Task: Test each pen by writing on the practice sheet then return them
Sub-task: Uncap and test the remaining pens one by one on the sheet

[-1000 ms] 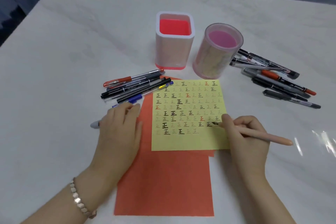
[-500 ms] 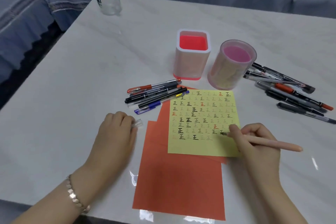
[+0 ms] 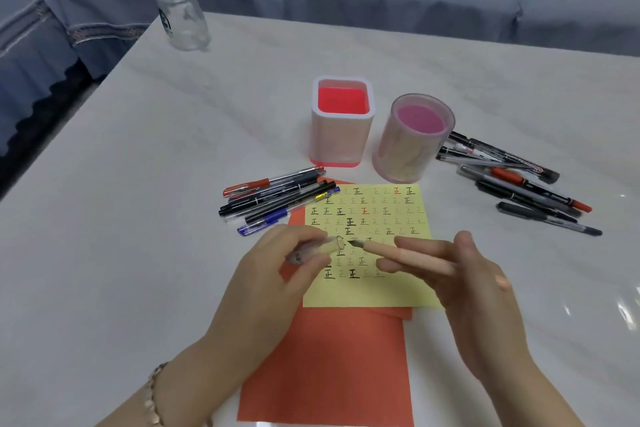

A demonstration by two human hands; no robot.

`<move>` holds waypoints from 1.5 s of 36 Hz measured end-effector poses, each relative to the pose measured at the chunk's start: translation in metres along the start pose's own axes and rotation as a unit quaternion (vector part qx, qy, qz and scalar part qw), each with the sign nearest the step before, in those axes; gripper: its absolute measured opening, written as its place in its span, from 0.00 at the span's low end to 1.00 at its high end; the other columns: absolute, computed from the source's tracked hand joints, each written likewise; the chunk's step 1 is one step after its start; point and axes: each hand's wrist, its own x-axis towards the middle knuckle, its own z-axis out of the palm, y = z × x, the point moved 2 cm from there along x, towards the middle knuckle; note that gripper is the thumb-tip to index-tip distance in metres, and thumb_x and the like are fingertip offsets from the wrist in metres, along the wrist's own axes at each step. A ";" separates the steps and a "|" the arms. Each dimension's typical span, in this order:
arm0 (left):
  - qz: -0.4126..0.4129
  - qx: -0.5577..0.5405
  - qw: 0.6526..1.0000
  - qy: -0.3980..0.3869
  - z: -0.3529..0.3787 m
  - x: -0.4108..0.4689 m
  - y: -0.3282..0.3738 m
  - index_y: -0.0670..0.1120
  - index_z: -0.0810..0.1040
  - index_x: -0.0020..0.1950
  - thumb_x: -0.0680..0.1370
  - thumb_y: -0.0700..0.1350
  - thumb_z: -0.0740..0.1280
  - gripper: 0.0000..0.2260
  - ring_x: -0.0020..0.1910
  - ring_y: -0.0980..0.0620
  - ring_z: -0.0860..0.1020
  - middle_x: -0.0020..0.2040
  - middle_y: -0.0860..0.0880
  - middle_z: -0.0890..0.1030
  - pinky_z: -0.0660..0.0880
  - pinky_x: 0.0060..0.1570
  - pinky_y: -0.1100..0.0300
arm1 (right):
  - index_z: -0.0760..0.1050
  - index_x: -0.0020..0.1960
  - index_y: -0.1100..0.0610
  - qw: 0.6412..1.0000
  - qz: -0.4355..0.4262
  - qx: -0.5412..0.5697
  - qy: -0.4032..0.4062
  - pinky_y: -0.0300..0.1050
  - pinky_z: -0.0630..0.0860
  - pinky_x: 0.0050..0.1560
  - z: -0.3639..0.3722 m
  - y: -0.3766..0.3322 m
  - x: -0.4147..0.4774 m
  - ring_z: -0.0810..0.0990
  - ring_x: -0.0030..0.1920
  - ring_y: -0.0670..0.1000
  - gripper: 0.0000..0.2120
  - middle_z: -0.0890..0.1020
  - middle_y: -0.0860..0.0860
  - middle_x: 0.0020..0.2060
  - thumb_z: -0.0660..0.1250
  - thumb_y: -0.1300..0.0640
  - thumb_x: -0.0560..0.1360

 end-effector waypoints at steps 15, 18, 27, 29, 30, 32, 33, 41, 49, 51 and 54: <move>0.160 0.040 0.980 -0.112 0.027 0.006 0.017 0.57 0.73 0.55 0.77 0.50 0.59 0.08 0.52 0.63 0.72 0.49 0.63 0.75 0.68 0.53 0.70 | 0.71 0.29 0.56 0.998 0.005 -0.041 0.041 0.28 0.68 0.29 -0.015 -0.008 0.001 0.71 0.26 0.43 0.13 0.74 0.52 0.21 0.60 0.49 0.69; 0.187 0.040 0.971 -0.143 0.040 0.008 0.025 0.56 0.72 0.55 0.78 0.50 0.58 0.08 0.48 0.66 0.70 0.47 0.67 0.72 0.66 0.50 0.74 | 0.71 0.31 0.60 0.997 0.016 -0.023 0.068 0.33 0.67 0.27 -0.019 -0.006 0.005 0.68 0.23 0.46 0.16 0.74 0.53 0.20 0.59 0.50 0.71; 0.053 -0.056 0.978 -0.193 0.066 0.012 0.047 0.56 0.75 0.39 0.72 0.52 0.66 0.03 0.30 0.62 0.70 0.31 0.60 0.74 0.63 0.32 0.71 | 0.72 0.24 0.54 0.996 -0.002 -0.062 0.072 0.36 0.66 0.25 -0.043 -0.011 0.011 0.65 0.21 0.48 0.16 0.75 0.56 0.20 0.59 0.53 0.69; 0.001 -0.102 0.971 -0.215 0.071 0.016 0.051 0.53 0.76 0.38 0.72 0.51 0.67 0.04 0.28 0.61 0.70 0.30 0.55 0.75 0.64 0.30 0.72 | 0.71 0.25 0.54 0.996 -0.003 -0.057 0.069 0.35 0.66 0.24 -0.050 -0.011 0.012 0.65 0.21 0.48 0.14 0.76 0.56 0.19 0.59 0.54 0.69; -0.030 -0.126 0.965 -0.229 0.073 0.018 0.053 0.51 0.77 0.38 0.73 0.48 0.69 0.05 0.26 0.62 0.69 0.29 0.54 0.75 0.65 0.29 0.72 | 0.70 0.26 0.55 0.996 -0.003 -0.057 0.069 0.35 0.66 0.24 -0.053 -0.010 0.012 0.65 0.21 0.48 0.13 0.76 0.56 0.19 0.59 0.54 0.69; -0.114 -0.186 0.938 -0.268 0.079 0.021 0.055 0.45 0.76 0.37 0.76 0.42 0.67 0.08 0.21 0.62 0.66 0.27 0.51 0.74 0.64 0.24 0.72 | 0.69 0.28 0.58 0.996 -0.001 -0.062 0.071 0.34 0.66 0.24 -0.056 -0.008 0.012 0.66 0.20 0.48 0.13 0.76 0.56 0.19 0.60 0.54 0.69; -0.144 -0.211 0.925 -0.282 0.082 0.023 0.055 0.44 0.74 0.36 0.77 0.42 0.65 0.10 0.19 0.61 0.64 0.25 0.52 0.73 0.63 0.22 0.72 | 0.69 0.28 0.58 0.996 0.000 -0.062 0.071 0.34 0.66 0.24 -0.056 -0.007 0.011 0.66 0.20 0.47 0.13 0.76 0.56 0.19 0.60 0.55 0.69; -0.088 -0.156 0.953 -0.245 0.083 0.034 0.043 0.47 0.78 0.40 0.79 0.42 0.62 0.10 0.22 0.57 0.62 0.24 0.54 0.73 0.61 0.25 0.66 | 0.73 0.27 0.59 0.993 0.037 -0.079 0.082 0.35 0.65 0.25 -0.045 -0.005 0.022 0.66 0.21 0.47 0.22 0.75 0.54 0.19 0.59 0.54 0.78; -0.004 0.123 0.983 -0.134 0.055 0.029 0.020 0.60 0.73 0.56 0.79 0.52 0.59 0.07 0.44 0.62 0.74 0.45 0.61 0.76 0.68 0.40 0.70 | 0.79 0.52 0.62 0.817 -0.083 -0.537 0.194 0.56 0.72 0.50 -0.135 0.017 0.077 0.76 0.51 0.63 0.12 0.81 0.60 0.48 0.61 0.70 0.73; 0.020 0.162 0.981 -0.106 0.048 0.027 0.012 0.56 0.74 0.59 0.79 0.50 0.60 0.09 0.48 0.62 0.72 0.49 0.62 0.75 0.66 0.44 0.73 | 0.77 0.58 0.62 0.763 -0.045 -0.621 0.173 0.57 0.69 0.51 -0.151 0.028 0.088 0.73 0.54 0.66 0.21 0.80 0.61 0.54 0.61 0.75 0.68; 0.038 0.209 0.975 -0.063 0.038 0.024 0.000 0.52 0.77 0.57 0.78 0.47 0.63 0.09 0.48 0.61 0.71 0.48 0.62 0.74 0.67 0.49 0.68 | 0.78 0.56 0.63 0.732 -0.025 -0.663 0.153 0.56 0.68 0.50 -0.156 0.037 0.093 0.72 0.54 0.65 0.18 0.80 0.61 0.53 0.63 0.73 0.69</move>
